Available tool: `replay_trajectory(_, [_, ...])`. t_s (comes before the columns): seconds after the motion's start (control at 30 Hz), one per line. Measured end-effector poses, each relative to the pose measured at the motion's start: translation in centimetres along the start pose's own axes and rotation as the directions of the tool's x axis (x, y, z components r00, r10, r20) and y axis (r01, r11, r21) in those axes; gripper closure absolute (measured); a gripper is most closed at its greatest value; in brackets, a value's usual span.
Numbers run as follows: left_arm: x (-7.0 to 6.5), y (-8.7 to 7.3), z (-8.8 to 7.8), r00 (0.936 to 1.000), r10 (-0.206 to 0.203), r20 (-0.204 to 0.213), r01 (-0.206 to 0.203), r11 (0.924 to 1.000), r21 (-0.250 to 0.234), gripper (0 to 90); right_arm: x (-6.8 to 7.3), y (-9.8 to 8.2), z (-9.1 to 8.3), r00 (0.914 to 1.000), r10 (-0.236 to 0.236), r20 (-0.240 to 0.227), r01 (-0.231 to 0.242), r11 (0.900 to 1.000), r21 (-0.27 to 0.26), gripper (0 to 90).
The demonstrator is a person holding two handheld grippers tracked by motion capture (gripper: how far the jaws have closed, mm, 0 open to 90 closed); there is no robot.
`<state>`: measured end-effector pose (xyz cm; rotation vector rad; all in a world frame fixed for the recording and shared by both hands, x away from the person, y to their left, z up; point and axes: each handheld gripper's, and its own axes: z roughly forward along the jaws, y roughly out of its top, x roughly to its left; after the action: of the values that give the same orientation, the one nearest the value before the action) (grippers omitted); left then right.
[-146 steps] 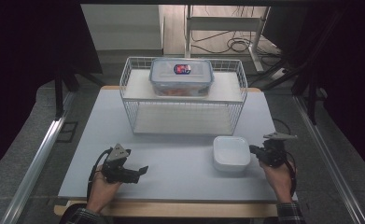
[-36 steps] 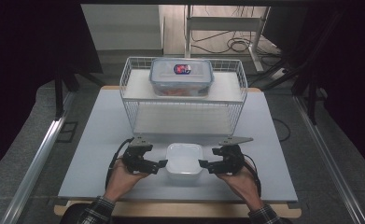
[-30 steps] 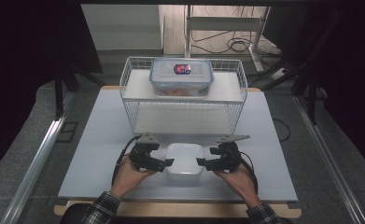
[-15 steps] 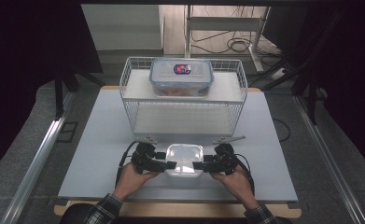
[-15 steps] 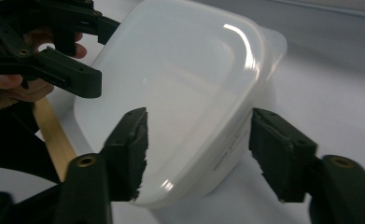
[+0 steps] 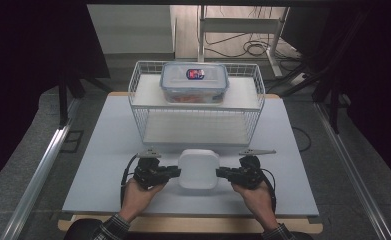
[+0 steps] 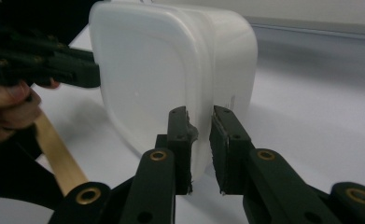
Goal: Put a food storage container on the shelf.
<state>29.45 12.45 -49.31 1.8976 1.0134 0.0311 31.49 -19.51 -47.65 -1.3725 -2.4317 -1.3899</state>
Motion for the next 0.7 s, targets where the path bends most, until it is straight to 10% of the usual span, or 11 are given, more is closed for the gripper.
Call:
replay_trajectory(0.33, [0.1, 0.1, -0.1, 0.9997, -0.026, 0.0, 0.026, 0.9992, -0.03, 79.3, 1.0, 0.0, -0.2, 0.9958, -0.063, 0.067, 0.067, 0.996, -0.062, 78.1])
replay_trajectory(0.7, [-0.6, 2.0, -1.8, 0.9983, 0.046, -0.035, -0.048, 0.9962, -0.072, 79.3, 1.9, 1.2, -1.0, 0.9922, -0.104, 0.068, 0.113, 0.984, -0.138, 78.2])
